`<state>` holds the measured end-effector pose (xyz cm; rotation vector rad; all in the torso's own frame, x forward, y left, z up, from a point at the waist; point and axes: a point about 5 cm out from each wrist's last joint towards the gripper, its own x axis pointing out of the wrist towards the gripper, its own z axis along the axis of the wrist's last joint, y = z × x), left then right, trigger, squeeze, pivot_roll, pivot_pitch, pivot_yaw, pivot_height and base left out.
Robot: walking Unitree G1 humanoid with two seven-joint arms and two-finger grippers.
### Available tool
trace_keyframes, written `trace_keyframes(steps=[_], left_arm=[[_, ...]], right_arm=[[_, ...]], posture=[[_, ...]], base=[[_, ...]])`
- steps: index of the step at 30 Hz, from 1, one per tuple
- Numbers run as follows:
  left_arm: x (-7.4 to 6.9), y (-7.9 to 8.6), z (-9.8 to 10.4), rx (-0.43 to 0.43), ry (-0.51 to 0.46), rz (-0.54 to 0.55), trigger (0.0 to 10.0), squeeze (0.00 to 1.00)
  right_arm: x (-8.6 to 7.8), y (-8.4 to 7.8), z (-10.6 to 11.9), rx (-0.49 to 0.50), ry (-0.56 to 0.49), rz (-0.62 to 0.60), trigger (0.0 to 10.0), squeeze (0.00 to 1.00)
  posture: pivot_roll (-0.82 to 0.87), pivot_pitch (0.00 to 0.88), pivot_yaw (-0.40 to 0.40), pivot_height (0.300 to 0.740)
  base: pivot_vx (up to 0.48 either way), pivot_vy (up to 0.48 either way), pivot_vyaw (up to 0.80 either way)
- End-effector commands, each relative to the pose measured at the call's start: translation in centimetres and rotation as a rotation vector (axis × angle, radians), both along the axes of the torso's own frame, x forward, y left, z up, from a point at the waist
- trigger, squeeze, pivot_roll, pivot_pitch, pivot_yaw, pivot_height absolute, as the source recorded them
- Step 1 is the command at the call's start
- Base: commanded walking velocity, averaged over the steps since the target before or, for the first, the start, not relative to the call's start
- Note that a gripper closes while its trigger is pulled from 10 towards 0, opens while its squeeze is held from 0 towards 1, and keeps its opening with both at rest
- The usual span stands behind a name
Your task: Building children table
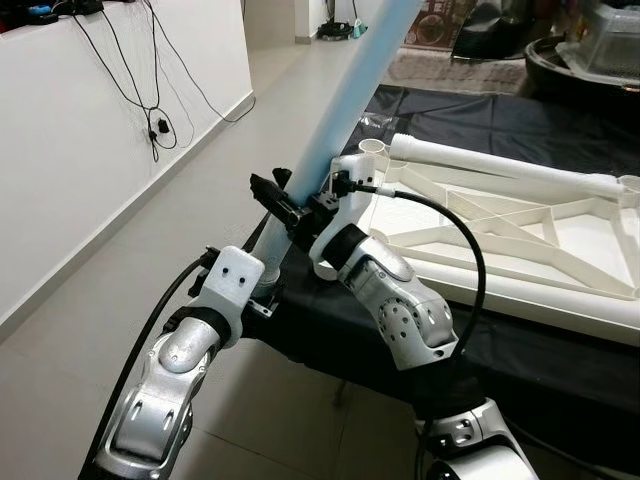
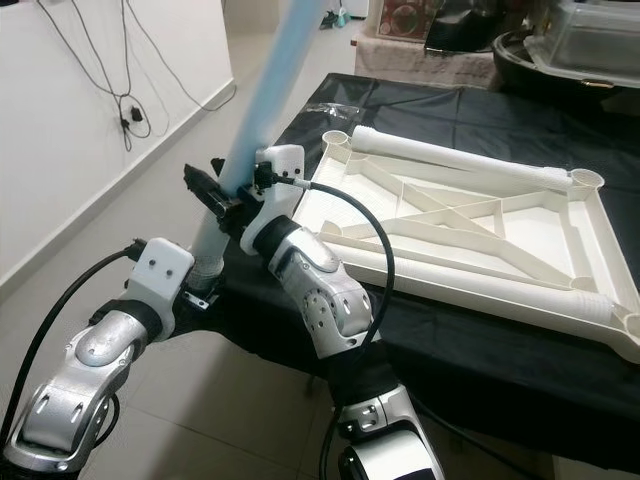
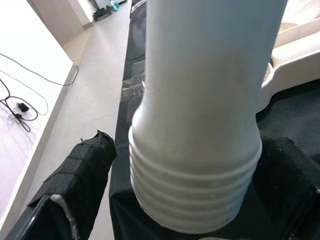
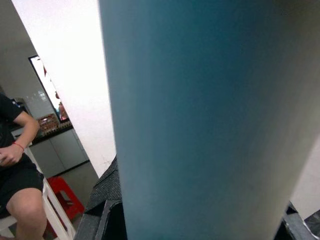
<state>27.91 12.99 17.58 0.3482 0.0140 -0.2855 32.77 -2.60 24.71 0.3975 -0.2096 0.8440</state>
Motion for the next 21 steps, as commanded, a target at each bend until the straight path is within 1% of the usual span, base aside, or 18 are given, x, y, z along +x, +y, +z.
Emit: trace_keyframes(steps=[1, 6, 10, 12, 14, 15, 21], left_arm=[[0.1, 0.1, -0.3, 0.010, 0.008, -0.001, 10.0, 0.00], [0.3, 0.2, -0.5, 0.012, 0.014, 0.001, 10.0, 0.00], [0.5, 0.3, -1.0, 0.012, 0.020, -0.002, 10.0, 0.00], [0.5, 0.3, -1.0, 0.012, 0.020, -0.002, 10.0, 0.00], [0.6, 0.1, -1.0, 0.012, 0.016, -0.003, 10.0, 0.00], [0.9, -0.3, -1.0, 0.008, 0.008, -0.014, 10.0, 0.00], [1.1, -0.5, -1.0, 0.003, 0.001, -0.023, 10.0, 0.00]], right_arm=[[-0.5, 0.3, 0.2, 0.001, -0.011, 0.025, 10.0, 0.00], [-0.6, 0.3, 0.2, -0.002, -0.007, 0.031, 10.0, 0.00], [-1.4, 0.5, -0.1, -0.009, 0.006, 0.074, 10.0, 0.00], [-1.4, 0.5, -0.1, -0.009, 0.006, 0.074, 10.0, 0.00], [-1.6, 0.7, -0.2, -0.014, 0.007, 0.089, 10.0, 0.00], [-2.0, 0.9, -0.4, -0.023, 0.009, 0.108, 10.0, 0.00], [-2.3, 1.1, -0.7, -0.033, 0.016, 0.122, 10.0, 0.00]], posture=[[0.11, 0.072, 0.017, 0.740], [0.11, 0.072, 0.023, 0.740], [0.11, 0.072, 0.024, 0.740], [0.11, 0.072, 0.024, 0.740], [0.11, 0.071, 0.025, 0.740], [0.10, 0.072, 0.024, 0.740], [0.11, 0.068, 0.026, 0.740]], base=[[0.000, 0.000, 0.00], [0.000, 0.000, 0.00], [0.000, 0.000, 0.00], [0.000, 0.000, 0.00], [0.000, 0.000, 0.00], [0.000, 0.000, 0.00], [0.000, 0.000, 0.00]])
